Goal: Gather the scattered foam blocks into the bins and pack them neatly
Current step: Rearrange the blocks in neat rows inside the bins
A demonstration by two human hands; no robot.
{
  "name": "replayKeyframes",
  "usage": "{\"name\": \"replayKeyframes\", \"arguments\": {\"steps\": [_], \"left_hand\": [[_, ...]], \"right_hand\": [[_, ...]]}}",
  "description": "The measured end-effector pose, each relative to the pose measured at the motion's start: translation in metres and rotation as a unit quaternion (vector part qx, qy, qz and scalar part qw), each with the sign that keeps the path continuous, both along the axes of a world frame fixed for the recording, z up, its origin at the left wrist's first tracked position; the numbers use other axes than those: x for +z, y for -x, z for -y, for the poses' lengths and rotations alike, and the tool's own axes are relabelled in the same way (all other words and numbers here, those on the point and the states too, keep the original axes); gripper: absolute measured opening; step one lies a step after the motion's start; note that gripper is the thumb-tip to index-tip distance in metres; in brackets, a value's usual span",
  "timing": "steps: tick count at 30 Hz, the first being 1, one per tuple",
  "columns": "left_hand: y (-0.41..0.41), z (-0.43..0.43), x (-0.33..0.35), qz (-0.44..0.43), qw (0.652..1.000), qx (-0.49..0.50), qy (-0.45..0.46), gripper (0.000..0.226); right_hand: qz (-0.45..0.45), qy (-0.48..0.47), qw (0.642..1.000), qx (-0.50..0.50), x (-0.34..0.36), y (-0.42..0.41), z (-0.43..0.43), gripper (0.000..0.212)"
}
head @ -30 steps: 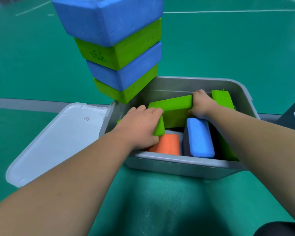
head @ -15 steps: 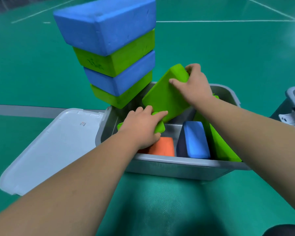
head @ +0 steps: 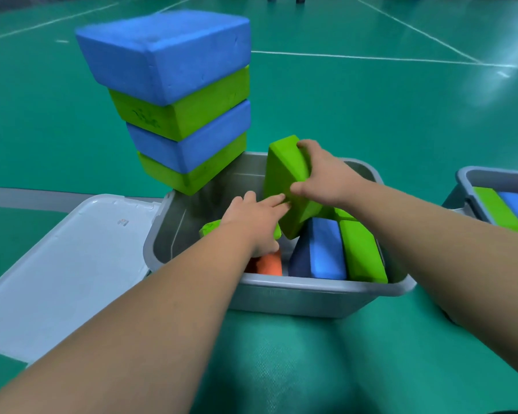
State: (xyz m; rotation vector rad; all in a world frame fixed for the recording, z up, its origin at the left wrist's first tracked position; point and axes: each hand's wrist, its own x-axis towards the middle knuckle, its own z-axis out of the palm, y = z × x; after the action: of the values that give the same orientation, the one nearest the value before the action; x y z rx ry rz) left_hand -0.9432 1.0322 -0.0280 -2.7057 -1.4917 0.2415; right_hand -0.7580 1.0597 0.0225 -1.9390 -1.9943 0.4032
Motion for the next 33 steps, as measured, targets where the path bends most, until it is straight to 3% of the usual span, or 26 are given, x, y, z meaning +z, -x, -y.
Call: {"name": "replayKeyframes", "arguments": {"steps": [5, 10, 15, 22, 25, 33], "left_hand": [[-0.003, -0.003, 0.003, 0.014, 0.999, 0.041, 0.006, 0.08], [-0.004, -0.003, 0.002, 0.037, 0.995, 0.089, -0.015, 0.046], [-0.007, -0.002, -0.001, 0.043, 0.992, 0.116, -0.039, 0.047], [-0.01, -0.002, -0.008, 0.042, 0.994, 0.093, -0.03, 0.053], [-0.008, -0.004, -0.009, 0.045, 0.994, 0.096, -0.032, 0.056], [0.003, -0.015, -0.012, 0.058, 0.994, 0.092, -0.029, 0.066]], "right_hand": [[-0.056, -0.052, 0.994, -0.073, 0.0, -0.009, 0.001, 0.078], [-0.095, -0.125, 0.978, -0.14, 0.013, -0.019, -0.001, 0.054], [-0.068, -0.111, 0.977, -0.171, 0.007, -0.02, 0.002, 0.055], [0.024, -0.067, 0.979, -0.193, -0.016, -0.011, -0.007, 0.062], [0.102, -0.017, 0.976, -0.193, -0.034, -0.013, -0.009, 0.077], [0.246, 0.055, 0.963, -0.099, -0.058, -0.011, -0.01, 0.085]]}}
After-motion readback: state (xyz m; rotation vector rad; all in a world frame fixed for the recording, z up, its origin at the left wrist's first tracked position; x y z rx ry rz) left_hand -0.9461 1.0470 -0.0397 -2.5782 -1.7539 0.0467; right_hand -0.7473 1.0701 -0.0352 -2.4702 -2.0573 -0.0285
